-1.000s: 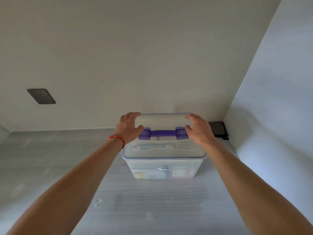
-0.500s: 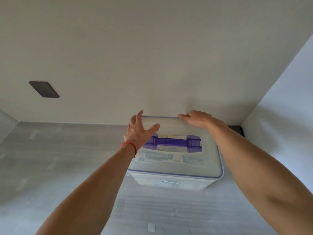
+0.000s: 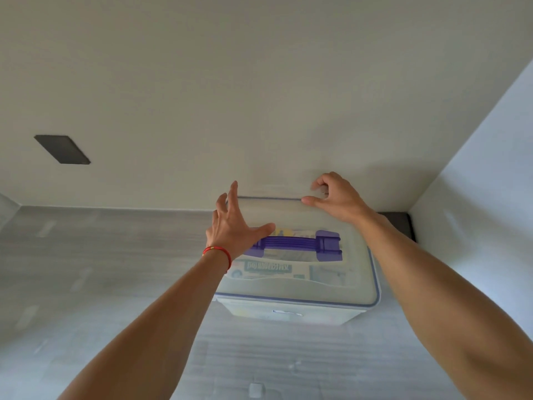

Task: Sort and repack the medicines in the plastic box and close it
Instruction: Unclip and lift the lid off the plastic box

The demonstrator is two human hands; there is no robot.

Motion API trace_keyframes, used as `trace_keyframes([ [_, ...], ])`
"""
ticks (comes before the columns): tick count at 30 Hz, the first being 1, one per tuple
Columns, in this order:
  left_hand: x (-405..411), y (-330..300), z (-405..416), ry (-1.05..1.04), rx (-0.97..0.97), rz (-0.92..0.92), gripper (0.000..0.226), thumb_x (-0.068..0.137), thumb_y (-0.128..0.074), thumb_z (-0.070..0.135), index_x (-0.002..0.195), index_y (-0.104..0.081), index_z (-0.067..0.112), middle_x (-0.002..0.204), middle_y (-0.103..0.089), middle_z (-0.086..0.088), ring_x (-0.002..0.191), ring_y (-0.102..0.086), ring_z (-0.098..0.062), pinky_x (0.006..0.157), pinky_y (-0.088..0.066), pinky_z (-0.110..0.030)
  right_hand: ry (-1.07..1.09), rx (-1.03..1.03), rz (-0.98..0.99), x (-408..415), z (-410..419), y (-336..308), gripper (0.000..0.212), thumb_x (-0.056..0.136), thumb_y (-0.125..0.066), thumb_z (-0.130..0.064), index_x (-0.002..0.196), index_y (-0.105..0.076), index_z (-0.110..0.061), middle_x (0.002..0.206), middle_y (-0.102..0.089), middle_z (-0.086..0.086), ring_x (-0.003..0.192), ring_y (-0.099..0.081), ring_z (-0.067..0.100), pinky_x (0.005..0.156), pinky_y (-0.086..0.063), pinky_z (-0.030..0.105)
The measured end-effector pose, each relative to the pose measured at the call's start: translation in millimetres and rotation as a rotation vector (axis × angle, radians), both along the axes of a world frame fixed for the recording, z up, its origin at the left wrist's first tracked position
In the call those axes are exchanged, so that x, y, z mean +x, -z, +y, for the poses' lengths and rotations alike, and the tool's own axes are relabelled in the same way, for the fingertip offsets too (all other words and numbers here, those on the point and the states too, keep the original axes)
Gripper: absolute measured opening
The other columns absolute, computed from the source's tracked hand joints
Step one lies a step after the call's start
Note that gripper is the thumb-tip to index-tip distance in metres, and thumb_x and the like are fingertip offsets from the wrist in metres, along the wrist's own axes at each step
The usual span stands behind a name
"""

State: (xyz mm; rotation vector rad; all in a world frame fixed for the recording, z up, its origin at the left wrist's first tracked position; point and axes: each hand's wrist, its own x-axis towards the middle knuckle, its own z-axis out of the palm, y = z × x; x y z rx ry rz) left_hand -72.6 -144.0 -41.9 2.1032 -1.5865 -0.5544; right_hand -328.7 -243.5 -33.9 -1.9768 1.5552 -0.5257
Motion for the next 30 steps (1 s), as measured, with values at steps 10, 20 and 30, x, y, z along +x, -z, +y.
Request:
trace_keyframes([
  [10, 39.1, 3.1, -1.6, -0.112, 0.011, 0.489, 0.066, 0.092, -0.064, 0.016, 0.150, -0.034, 0.015, 0.143, -0.053, -0.015, 0.128, -0.054, -0.031, 0.111, -0.042, -0.045, 0.163, -0.073, 0.142, -16.7, 65.6, -4.6, 0.060, 0.103, -0.055, -0.039, 0.152, -0.041, -0.007, 0.155, -0.045, 0.016, 0.143, -0.039, 0.036, 0.115, -0.035, 0.047],
  [20, 3.6, -5.4, 42.0, 0.090, -0.102, -0.017, 0.058, 0.095, -0.056, 0.036, 0.149, -0.038, 0.024, 0.154, -0.032, -0.017, 0.136, -0.037, -0.040, 0.112, -0.036, -0.046, 0.567, 0.677, -0.601, -72.5, 122.6, -5.7, 0.038, 0.089, -0.078, -0.038, 0.106, -0.069, -0.005, 0.105, -0.072, 0.018, 0.092, -0.061, 0.030, 0.084, -0.054, 0.043],
  [30, 9.8, -3.3, 46.0, -0.043, -0.109, 0.137, 0.075, 0.083, -0.070, 0.051, 0.145, -0.042, 0.020, 0.141, -0.049, -0.013, 0.128, -0.049, -0.031, 0.104, -0.038, -0.034, 0.622, 0.310, -0.310, -64.1, 127.3, -5.1, 0.045, 0.083, -0.080, -0.046, 0.084, -0.059, -0.006, 0.087, -0.065, 0.008, 0.081, -0.064, 0.028, 0.067, -0.052, 0.034],
])
